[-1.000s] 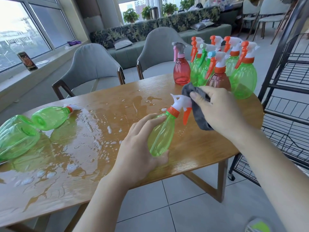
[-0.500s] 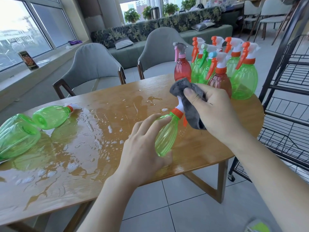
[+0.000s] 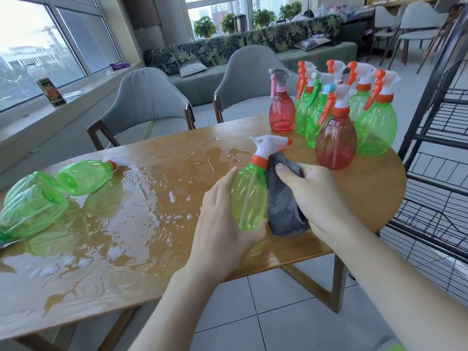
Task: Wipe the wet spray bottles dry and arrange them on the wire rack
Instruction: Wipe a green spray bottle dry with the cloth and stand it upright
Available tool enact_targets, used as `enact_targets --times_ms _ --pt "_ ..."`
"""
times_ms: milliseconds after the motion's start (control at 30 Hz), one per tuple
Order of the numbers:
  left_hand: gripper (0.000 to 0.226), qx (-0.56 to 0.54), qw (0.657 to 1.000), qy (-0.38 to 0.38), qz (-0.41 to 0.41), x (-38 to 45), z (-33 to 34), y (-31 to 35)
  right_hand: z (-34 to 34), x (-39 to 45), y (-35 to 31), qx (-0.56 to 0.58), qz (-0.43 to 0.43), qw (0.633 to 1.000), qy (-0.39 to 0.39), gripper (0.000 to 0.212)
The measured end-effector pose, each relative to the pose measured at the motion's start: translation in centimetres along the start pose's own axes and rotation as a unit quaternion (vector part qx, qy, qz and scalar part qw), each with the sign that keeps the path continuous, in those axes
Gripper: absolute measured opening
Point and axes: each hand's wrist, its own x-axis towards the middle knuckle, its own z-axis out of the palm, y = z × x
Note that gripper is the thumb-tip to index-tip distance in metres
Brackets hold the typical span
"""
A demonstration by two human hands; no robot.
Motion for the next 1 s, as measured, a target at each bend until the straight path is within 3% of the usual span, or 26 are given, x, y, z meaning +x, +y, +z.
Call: enact_targets --times_ms 133,267,400,467,533,633,767,833,900,1000 --pt "0.105 0.038 0.999 -0.001 0.008 0.0 0.1 0.2 0.5 -0.2 -1.0 0.103 0.037 0.993 0.045 0.025" --pt "0.107 0.067 0.996 -0.014 0.048 -0.1 -0.2 0.0 0.7 -0.9 -1.0 0.147 0.045 0.988 0.033 0.03" --pt "0.089 -0.07 0.987 -0.14 0.039 -0.1 -2.0 0.3 0.5 -1.3 -1.2 0.165 0.043 0.985 -0.004 0.035" --pt "0.073 -0.139 0.977 -0.153 0.052 -0.2 -2.3 0.5 0.4 -1.2 -1.2 0.166 0.046 0.985 -0.004 0.033" --pt "0.071 -0.151 0.977 -0.133 0.066 -0.4 -2.0 0.6 0.6 -1.2 -1.3 0.16 0.048 0.986 -0.009 0.033" --pt "0.089 -0.123 0.986 -0.09 0.064 -0.8 -0.9 0.9 1.2 -1.0 -1.1 0.144 0.022 0.989 0.013 0.022" --pt "0.104 0.068 0.995 0.019 0.064 -1.9 1.4 1.5 1.8 -0.9 -0.6 0.117 -0.019 0.992 0.034 0.032" --pt "0.105 0.093 0.993 0.041 0.065 -2.0 1.8 1.6 1.7 -0.9 -0.7 0.115 -0.02 0.993 0.022 0.036" --pt "0.103 0.049 0.997 0.012 0.06 -1.7 1.2 1.3 1.2 -0.7 -0.9 0.126 -0.008 0.992 0.006 0.026" --pt "0.082 -0.13 0.988 -0.084 0.001 -1.0 -0.8 1.5 0.2 -0.5 -1.3 0.162 0.011 0.985 -0.055 0.016"
